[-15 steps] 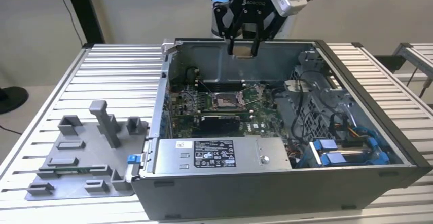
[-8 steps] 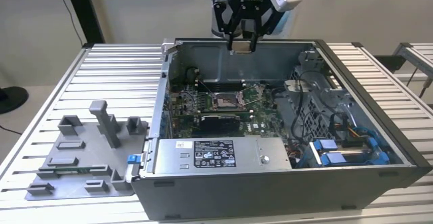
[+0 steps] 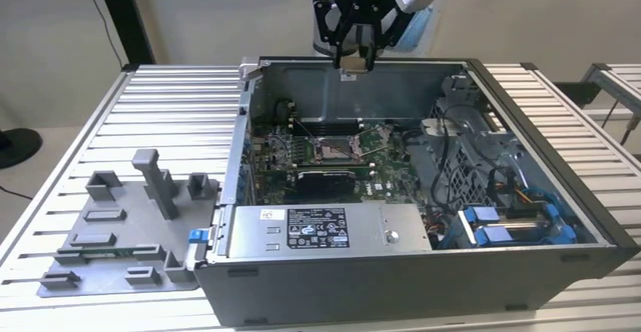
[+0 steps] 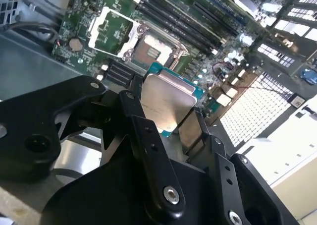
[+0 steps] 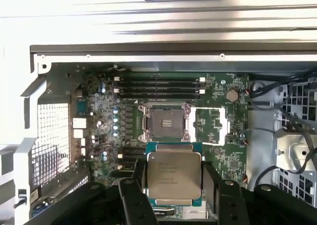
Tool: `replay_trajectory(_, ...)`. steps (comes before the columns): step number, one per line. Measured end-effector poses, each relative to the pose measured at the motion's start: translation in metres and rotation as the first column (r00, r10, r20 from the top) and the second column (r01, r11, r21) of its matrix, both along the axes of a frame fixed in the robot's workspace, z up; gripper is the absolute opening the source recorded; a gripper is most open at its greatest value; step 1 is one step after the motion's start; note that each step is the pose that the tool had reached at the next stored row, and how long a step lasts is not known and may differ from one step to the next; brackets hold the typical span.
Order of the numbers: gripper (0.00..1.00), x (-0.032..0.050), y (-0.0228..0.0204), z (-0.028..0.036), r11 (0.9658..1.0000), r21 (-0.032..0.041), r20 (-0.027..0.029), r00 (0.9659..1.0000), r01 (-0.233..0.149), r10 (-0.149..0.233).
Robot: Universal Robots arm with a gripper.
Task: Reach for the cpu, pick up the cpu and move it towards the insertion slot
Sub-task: 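Pick up the cpu and move it towards the insertion slot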
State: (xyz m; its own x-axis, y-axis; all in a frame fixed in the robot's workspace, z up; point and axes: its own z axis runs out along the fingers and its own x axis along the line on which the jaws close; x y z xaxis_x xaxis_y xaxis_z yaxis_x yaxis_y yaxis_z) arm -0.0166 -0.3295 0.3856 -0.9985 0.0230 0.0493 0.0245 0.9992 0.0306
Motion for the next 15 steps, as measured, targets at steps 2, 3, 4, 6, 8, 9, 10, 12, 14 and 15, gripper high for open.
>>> replay_trajectory(2, 0.0, 0.0, 0.006, -0.0007, 1.0, 0.0, 0.0, 1.0, 0.0, 0.0)
replay_trajectory(3, 0.0, 0.0, 0.0088, -0.001, 1.0, 0.0001, 0.0001, 1.0, 0.0, 0.0)
replay_trajectory(4, 0.0, 0.0, 0.0108, -0.0012, 1.0, 0.0001, 0.0, 1.0, 0.0, 0.0)
replay_trajectory(6, 0.0, -0.0001, 0.0113, -0.0012, 1.0, 0.0, 0.0, 1.0, 0.0, 0.0)
replay_trajectory(8, 0.0, -0.0001, 0.0113, -0.0012, 1.0, 0.0, -0.0001, 1.0, 0.0, 0.0)
replay_trajectory(9, 0.0, -0.0001, 0.0113, -0.0012, 1.0, 0.0, -0.0001, 1.0, 0.0, 0.0)
replay_trajectory(10, 0.0, -0.0001, 0.0114, -0.0012, 1.0, 0.0, -0.0002, 1.0, 0.0, 0.0)
replay_trajectory(12, 0.0, -0.0001, 0.0113, -0.0012, 1.0, 0.0, -0.0003, 1.0, 0.0, 0.0)
replay_trajectory(14, 0.0, -0.0001, 0.0114, -0.0012, 1.0, 0.0, -0.0003, 1.0, 0.0, 0.0)
replay_trajectory(15, 0.0, -0.0001, 0.0113, -0.0012, 1.0, 0.0, -0.0004, 1.0, 0.0, 0.0)
